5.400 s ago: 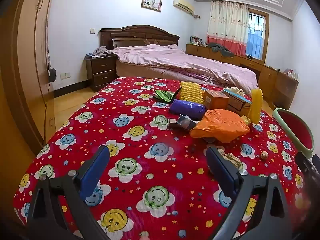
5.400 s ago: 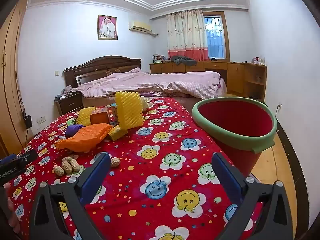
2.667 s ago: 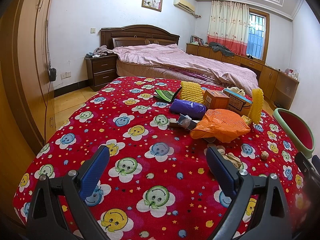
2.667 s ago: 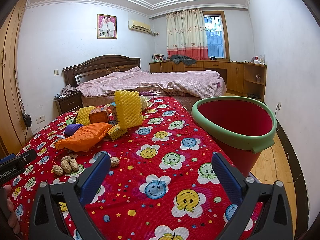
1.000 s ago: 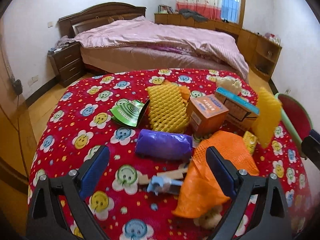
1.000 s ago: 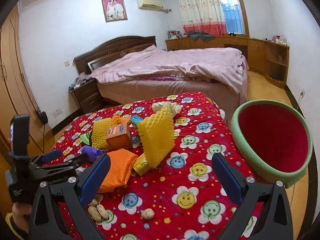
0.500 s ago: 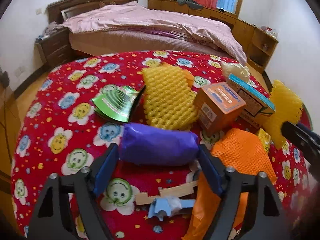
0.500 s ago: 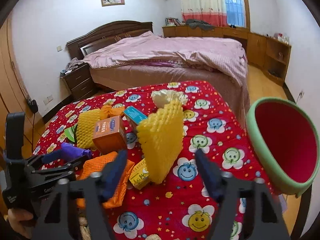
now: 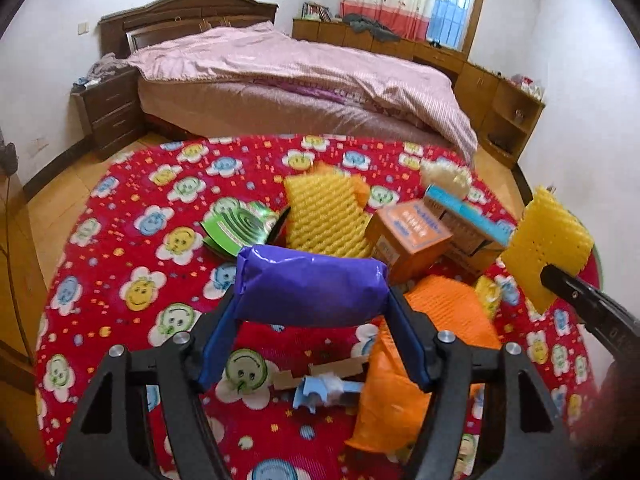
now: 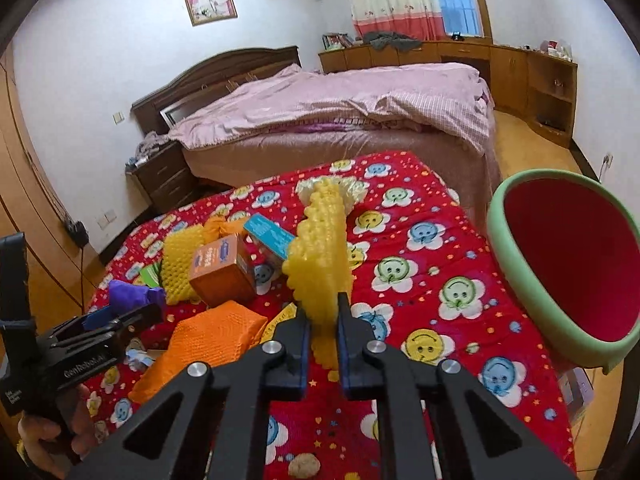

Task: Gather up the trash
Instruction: 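Grasp the yellow foam net with the right gripper while the left grasps the purple wrapped bag, then carry both items over the green-rimmed bucket and open both grippers to drop them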

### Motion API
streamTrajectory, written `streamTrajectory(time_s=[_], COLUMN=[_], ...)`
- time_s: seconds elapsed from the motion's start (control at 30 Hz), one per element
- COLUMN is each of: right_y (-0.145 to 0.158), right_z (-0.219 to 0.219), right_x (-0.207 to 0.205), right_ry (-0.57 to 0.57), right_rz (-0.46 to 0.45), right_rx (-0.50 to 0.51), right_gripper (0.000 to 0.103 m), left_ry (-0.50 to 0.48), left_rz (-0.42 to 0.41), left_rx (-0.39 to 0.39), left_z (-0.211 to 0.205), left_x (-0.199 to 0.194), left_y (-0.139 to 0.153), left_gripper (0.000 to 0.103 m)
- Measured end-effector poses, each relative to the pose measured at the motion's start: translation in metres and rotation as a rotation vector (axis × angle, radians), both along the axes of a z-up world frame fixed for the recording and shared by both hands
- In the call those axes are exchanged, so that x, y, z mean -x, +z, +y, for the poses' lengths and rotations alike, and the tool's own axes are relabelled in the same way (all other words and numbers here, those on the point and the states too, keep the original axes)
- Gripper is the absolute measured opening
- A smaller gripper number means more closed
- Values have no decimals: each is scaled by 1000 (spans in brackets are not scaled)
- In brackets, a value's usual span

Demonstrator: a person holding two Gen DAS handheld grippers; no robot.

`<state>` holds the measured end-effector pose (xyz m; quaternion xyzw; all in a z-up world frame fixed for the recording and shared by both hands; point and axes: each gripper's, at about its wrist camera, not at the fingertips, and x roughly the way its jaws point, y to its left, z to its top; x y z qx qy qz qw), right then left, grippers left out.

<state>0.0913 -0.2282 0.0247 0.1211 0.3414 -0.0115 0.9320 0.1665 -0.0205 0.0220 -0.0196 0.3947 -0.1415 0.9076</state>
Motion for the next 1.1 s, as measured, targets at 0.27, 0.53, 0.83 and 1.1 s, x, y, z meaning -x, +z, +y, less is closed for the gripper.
streamTrajectory(time_s=[0.27,0.53,0.83,1.1], right_y=[29,55,63,48], right_z=[-16,-51,-108,-162], right_x=[36,69,95,105], right_ry=[-16,-65,-151,-228], right_rz=[-71,-120,-127,-97], right_rx=[-21,-39,-43,-68], right_gripper=[13,13,13,13], left_ry=[-23,-103,-223,-327], left_rz=[-65,-110,-114,-82], left_rx=[22,45,41,21], left_z=[-13,-54,-125,-200], left_x=[34,61,73,65], left_y=[41,71,82,69], left_gripper=[71,71,71,71])
